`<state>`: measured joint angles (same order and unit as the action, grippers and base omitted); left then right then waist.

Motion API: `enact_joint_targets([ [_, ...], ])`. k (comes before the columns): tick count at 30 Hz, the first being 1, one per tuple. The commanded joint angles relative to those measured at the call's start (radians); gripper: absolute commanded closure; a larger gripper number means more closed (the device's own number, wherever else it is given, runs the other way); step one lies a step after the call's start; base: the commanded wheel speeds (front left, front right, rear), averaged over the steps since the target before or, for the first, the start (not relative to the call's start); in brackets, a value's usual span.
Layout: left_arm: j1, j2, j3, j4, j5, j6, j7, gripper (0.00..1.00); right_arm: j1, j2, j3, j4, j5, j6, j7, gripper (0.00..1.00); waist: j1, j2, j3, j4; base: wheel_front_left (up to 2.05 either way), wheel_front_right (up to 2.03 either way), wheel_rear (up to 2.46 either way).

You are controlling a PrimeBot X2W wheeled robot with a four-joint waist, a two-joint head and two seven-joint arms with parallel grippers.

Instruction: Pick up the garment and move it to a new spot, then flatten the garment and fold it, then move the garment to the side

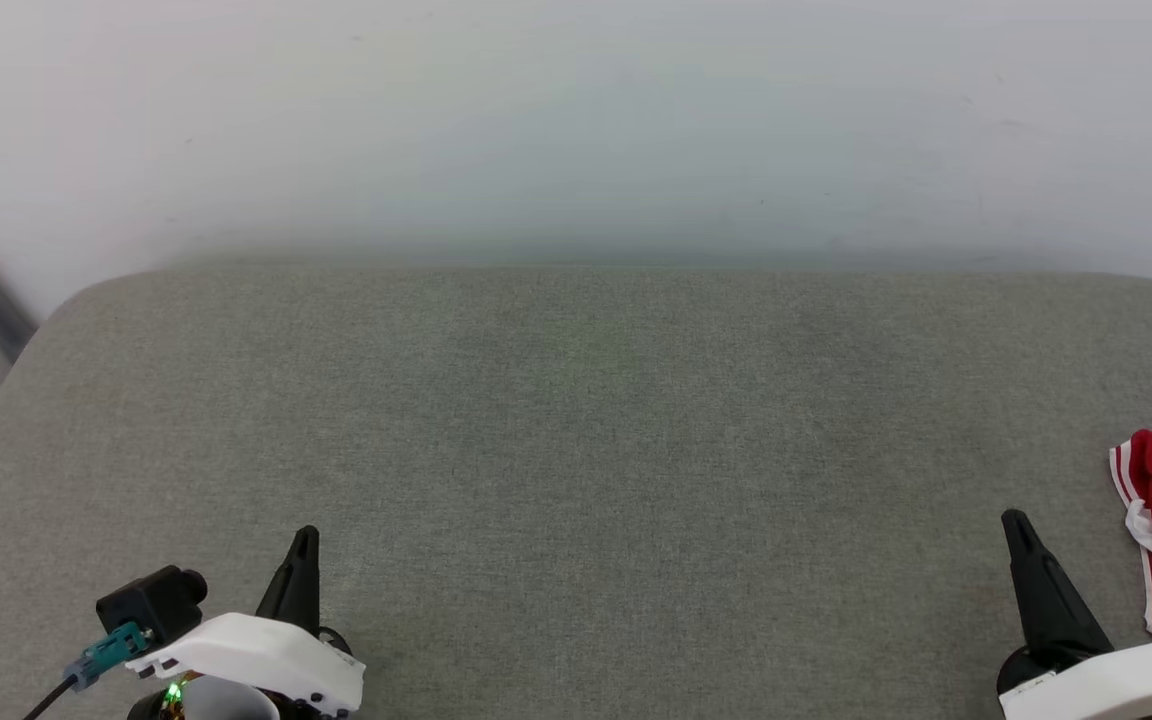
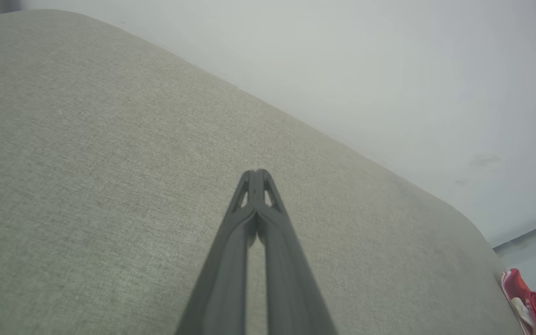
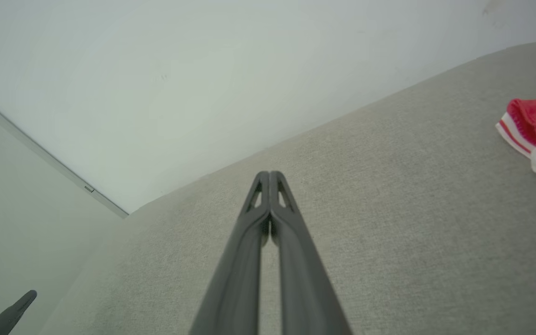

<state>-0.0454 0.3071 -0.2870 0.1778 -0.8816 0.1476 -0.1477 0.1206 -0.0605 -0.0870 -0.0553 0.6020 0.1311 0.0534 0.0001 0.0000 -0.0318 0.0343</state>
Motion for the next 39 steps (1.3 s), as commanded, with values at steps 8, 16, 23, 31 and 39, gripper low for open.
enact_joint_targets([
  [8,-0.036,-0.028,0.065,0.0,-0.113,-0.044,0.035,1.0,-0.055,-0.012,0.004,0.033,0.161,0.0,0.002,1.0,-0.0001,0.0,0.003,-0.003,0.0,0.0,0.0],
  [16,-0.041,-0.059,0.111,0.008,-0.203,-0.078,0.066,1.0,-0.081,-0.014,0.006,0.071,0.287,0.0,0.005,1.0,-0.0001,0.0,0.006,-0.006,0.0,0.0,0.0],
  [23,-0.044,-0.078,0.139,0.014,-0.258,-0.099,0.084,1.0,-0.098,-0.014,0.007,0.094,0.364,0.0,0.007,1.0,-0.0001,0.0,0.009,-0.008,0.0,0.0,0.0],
  [31,-0.047,-0.102,0.175,0.021,-0.327,-0.125,0.108,1.0,-0.117,-0.015,0.007,0.123,0.46,0.0,0.012,1.0,-0.0001,0.0,0.011,-0.011,0.0,0.0,0.0],
  [39,-0.051,-0.124,0.208,0.027,-0.39,-0.149,0.13,1.0,-0.135,-0.015,0.007,0.15,0.548,0.0,0.015,1.0,-0.0001,0.0,0.014,-0.014,0.0,0.0,0.0],
])
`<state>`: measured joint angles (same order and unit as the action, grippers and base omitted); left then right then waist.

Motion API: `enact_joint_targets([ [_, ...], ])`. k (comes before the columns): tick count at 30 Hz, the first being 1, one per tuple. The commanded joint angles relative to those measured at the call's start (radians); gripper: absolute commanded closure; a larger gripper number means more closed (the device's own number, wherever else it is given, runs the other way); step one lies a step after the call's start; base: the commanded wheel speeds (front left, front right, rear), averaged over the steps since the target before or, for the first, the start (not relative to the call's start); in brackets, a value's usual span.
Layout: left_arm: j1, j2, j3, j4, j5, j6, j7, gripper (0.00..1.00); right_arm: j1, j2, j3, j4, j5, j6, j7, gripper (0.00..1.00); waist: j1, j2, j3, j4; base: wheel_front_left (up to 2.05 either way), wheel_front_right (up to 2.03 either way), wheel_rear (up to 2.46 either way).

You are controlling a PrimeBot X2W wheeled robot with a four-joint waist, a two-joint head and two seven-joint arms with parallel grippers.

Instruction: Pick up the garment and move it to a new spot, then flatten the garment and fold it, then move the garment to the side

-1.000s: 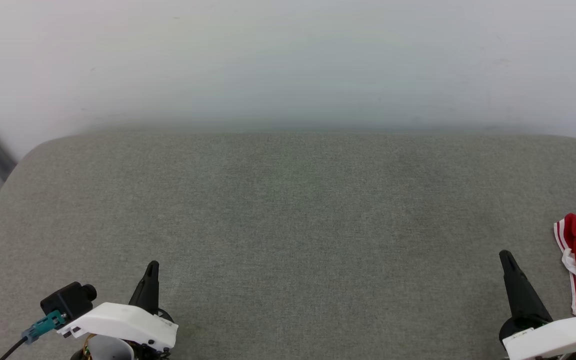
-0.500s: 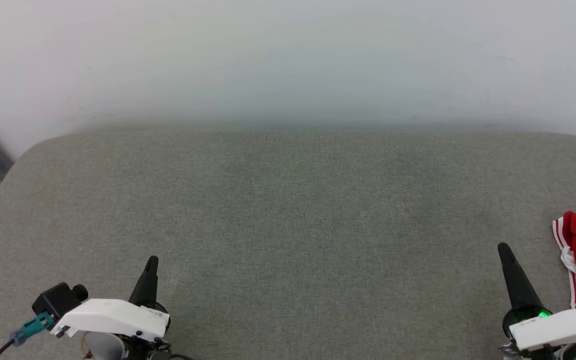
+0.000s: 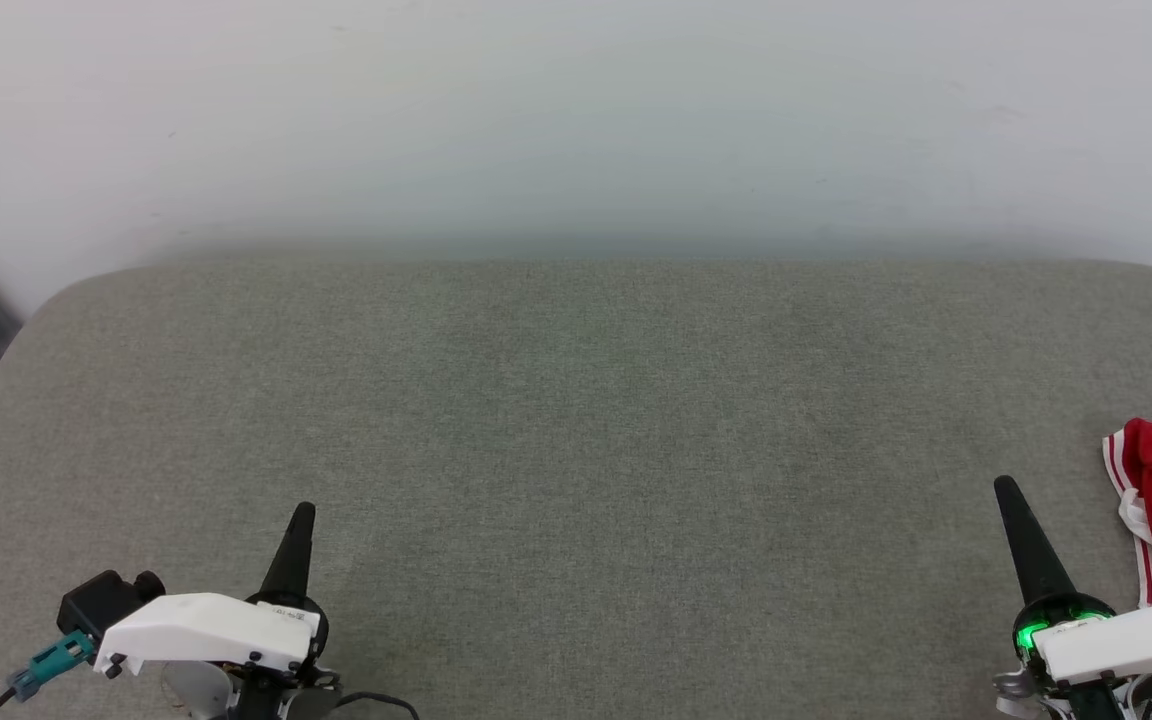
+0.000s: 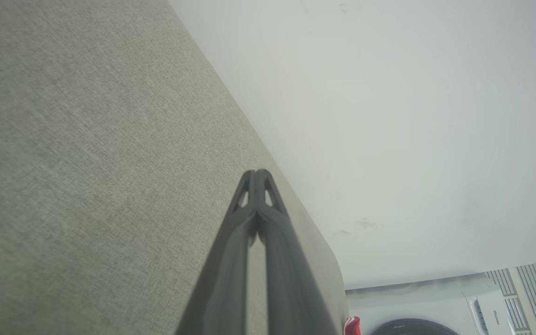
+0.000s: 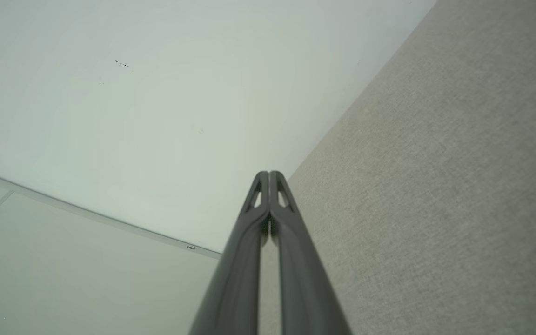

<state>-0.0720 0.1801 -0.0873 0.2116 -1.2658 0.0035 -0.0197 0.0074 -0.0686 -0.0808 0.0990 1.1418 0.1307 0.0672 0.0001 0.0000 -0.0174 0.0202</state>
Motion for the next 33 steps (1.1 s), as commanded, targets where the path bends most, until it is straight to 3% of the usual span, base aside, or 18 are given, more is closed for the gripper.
enact_joint_targets([
  [1,-0.025,0.0,0.013,-0.005,-0.014,-0.008,0.005,1.0,-0.024,-0.007,0.0,-0.001,0.019,0.0,0.002,1.0,-0.0001,0.0,0.0,0.0,0.0,0.0,0.0],
  [33,-0.036,-0.078,0.125,0.019,-0.224,-0.089,0.081,1.0,-0.084,-0.003,-0.005,0.09,0.31,0.0,0.018,1.0,-0.0001,0.0,0.011,-0.011,0.0,0.0,0.0],
])
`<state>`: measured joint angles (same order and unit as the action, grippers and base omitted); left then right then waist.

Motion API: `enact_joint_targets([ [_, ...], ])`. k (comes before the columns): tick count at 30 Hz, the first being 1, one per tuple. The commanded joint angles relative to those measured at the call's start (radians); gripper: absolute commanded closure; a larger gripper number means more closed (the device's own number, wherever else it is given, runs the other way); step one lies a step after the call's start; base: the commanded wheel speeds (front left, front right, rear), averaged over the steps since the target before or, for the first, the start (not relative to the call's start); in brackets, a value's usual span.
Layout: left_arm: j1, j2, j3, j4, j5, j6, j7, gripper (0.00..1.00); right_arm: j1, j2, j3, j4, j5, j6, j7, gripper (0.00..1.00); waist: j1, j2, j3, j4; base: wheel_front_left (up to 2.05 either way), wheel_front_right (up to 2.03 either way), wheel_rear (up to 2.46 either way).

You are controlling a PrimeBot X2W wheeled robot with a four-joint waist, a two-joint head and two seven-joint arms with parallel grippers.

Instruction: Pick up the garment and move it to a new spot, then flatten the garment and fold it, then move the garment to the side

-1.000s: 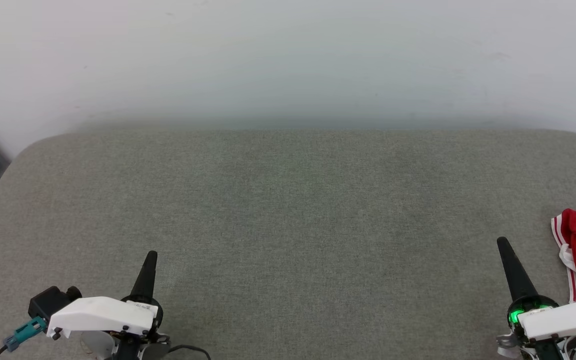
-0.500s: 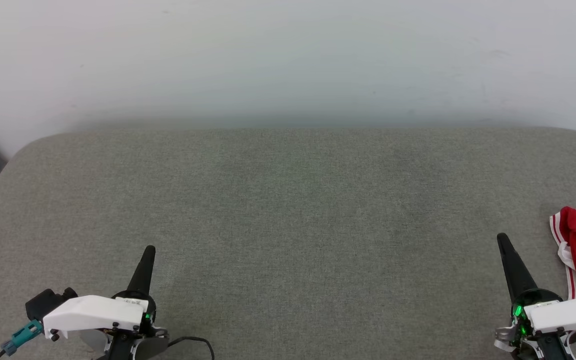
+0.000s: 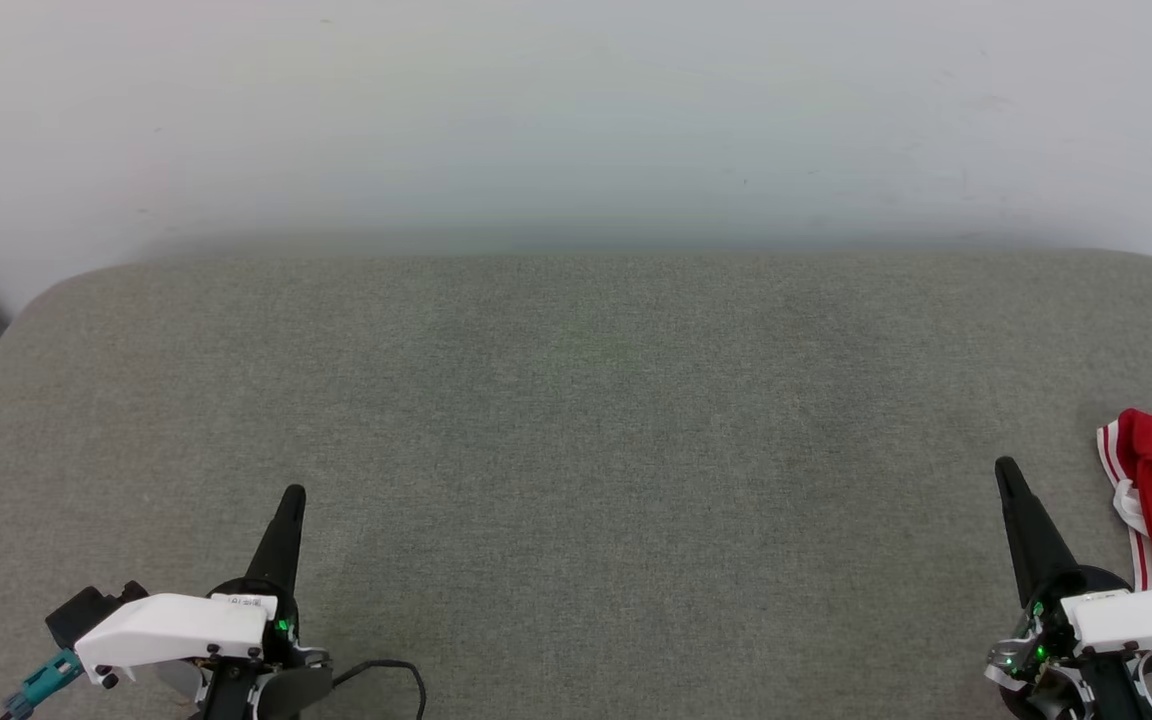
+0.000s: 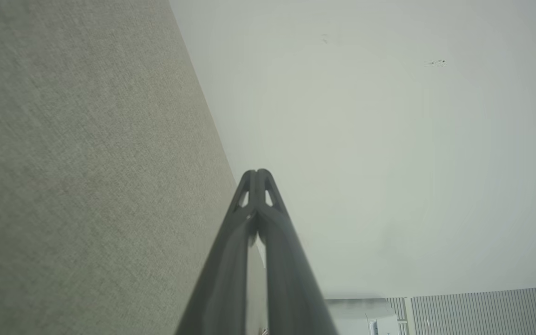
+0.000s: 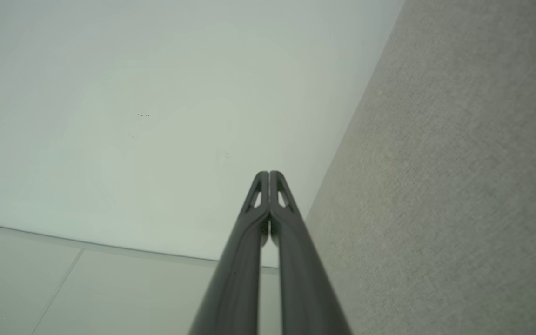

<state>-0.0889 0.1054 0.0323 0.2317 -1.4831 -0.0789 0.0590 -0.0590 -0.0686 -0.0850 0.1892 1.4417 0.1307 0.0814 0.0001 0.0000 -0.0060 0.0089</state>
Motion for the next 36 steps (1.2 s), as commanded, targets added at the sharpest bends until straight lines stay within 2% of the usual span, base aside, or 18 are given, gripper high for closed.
enact_joint_targets([
  [1,-0.02,-0.005,0.009,0.0,-0.013,-0.009,0.004,1.0,-0.019,-0.003,-0.001,0.002,0.019,0.0,0.004,1.0,-0.0001,0.0,0.0,0.0,0.0,0.0,0.0],
  [25,-0.023,-0.051,0.077,0.015,-0.138,-0.055,0.051,1.0,-0.054,0.002,-0.006,0.058,0.191,0.0,0.015,1.0,-0.0001,0.0,0.009,-0.009,0.0,0.0,0.0],
  [36,-0.023,-0.052,0.079,0.015,-0.136,-0.056,0.053,1.0,-0.056,0.004,-0.009,0.058,0.188,0.0,0.016,1.0,-0.0001,0.0,0.009,-0.009,0.0,0.0,0.0],
])
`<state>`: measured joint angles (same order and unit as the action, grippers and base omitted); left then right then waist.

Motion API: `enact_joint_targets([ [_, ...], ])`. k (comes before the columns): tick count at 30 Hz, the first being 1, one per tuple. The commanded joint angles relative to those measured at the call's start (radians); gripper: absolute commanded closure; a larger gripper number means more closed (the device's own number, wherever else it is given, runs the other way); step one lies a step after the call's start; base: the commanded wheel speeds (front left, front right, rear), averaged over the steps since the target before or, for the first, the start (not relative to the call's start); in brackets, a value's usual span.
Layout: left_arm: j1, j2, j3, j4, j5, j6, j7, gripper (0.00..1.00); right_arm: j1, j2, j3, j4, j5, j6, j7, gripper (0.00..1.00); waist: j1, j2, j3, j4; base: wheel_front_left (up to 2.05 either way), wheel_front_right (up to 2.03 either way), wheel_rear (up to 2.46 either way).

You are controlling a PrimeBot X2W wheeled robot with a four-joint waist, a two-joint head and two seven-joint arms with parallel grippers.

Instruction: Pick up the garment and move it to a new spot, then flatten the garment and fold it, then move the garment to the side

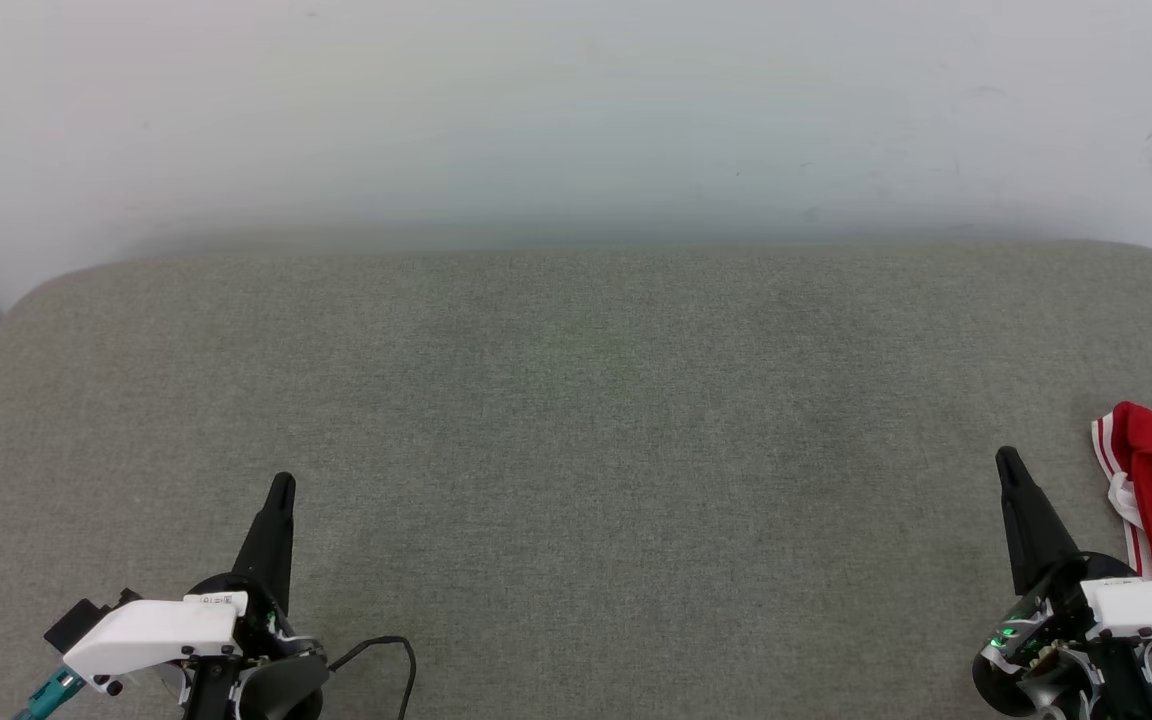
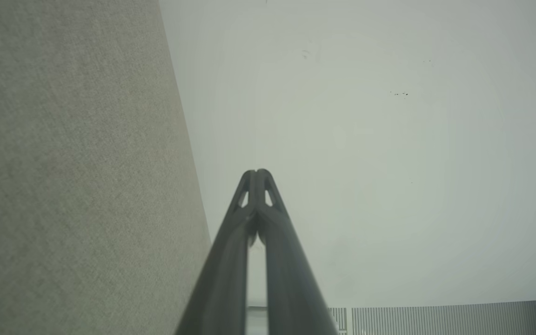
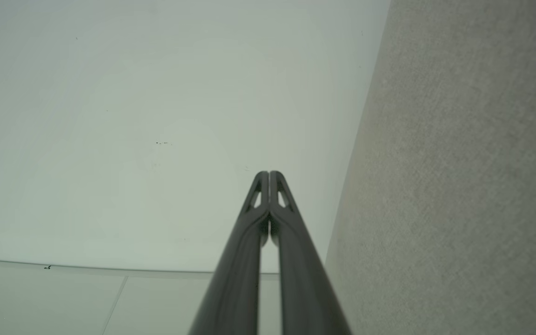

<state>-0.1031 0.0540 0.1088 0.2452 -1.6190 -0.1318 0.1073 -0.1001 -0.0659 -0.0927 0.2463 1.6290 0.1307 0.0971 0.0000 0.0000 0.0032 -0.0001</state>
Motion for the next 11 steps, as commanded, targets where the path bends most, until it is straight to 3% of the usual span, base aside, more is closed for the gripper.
enact_joint_targets([
  [1,-0.009,-0.001,0.003,0.001,0.0,-0.003,0.005,1.0,-0.015,0.002,-0.002,0.001,0.0,0.0,0.001,1.0,0.0,0.0,0.0,0.0,0.0,0.0,0.0],
  [11,-0.009,-0.001,0.004,0.001,0.002,-0.003,0.004,1.0,-0.014,0.004,-0.004,0.001,-0.003,0.0,0.004,1.0,0.0,0.0,0.0,0.0,0.0,0.0,0.0],
])
